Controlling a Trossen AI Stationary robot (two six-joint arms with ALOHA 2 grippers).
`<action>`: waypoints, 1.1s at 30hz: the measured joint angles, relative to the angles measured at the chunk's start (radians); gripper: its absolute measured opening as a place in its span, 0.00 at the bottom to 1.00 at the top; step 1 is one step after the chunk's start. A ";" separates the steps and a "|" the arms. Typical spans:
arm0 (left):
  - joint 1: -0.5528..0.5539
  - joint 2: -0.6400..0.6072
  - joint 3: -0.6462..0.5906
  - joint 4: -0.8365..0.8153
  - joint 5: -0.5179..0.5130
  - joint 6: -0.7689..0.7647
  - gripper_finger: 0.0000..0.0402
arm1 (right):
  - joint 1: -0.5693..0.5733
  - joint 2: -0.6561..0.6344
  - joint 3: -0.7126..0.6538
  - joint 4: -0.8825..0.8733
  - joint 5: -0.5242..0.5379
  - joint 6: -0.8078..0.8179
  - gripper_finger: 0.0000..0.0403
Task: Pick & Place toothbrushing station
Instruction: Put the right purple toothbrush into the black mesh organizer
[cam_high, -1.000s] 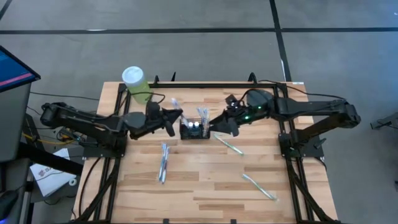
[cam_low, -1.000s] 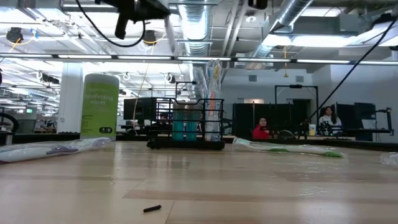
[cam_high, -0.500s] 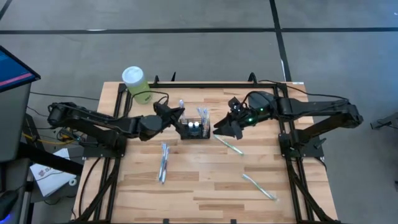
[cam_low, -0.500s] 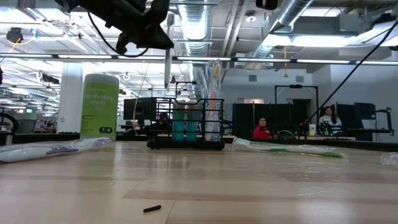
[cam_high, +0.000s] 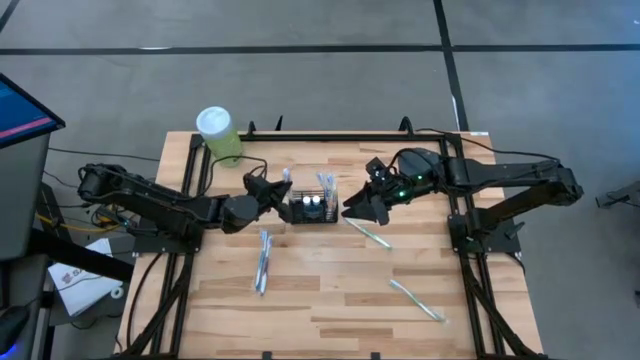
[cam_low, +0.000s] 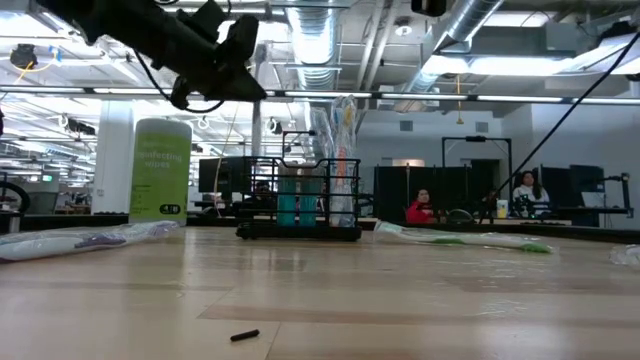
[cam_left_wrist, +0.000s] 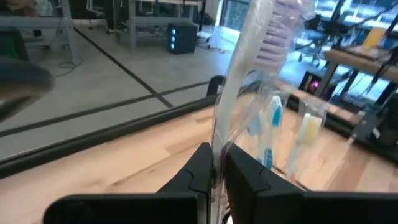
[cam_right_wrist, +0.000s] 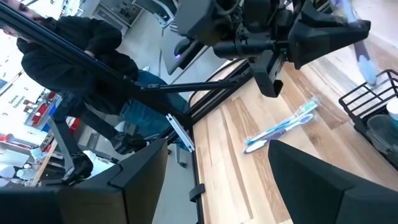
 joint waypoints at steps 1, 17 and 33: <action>0.003 0.000 -0.010 0.021 0.009 0.000 0.03 | -0.001 0.000 0.000 -0.001 0.000 0.000 0.67; 0.045 0.156 -0.029 0.202 0.077 0.001 0.03 | -0.007 0.000 0.000 -0.001 0.023 0.000 0.67; 0.070 0.176 -0.029 0.178 0.148 0.105 0.03 | -0.007 0.000 0.000 -0.001 0.023 0.000 0.67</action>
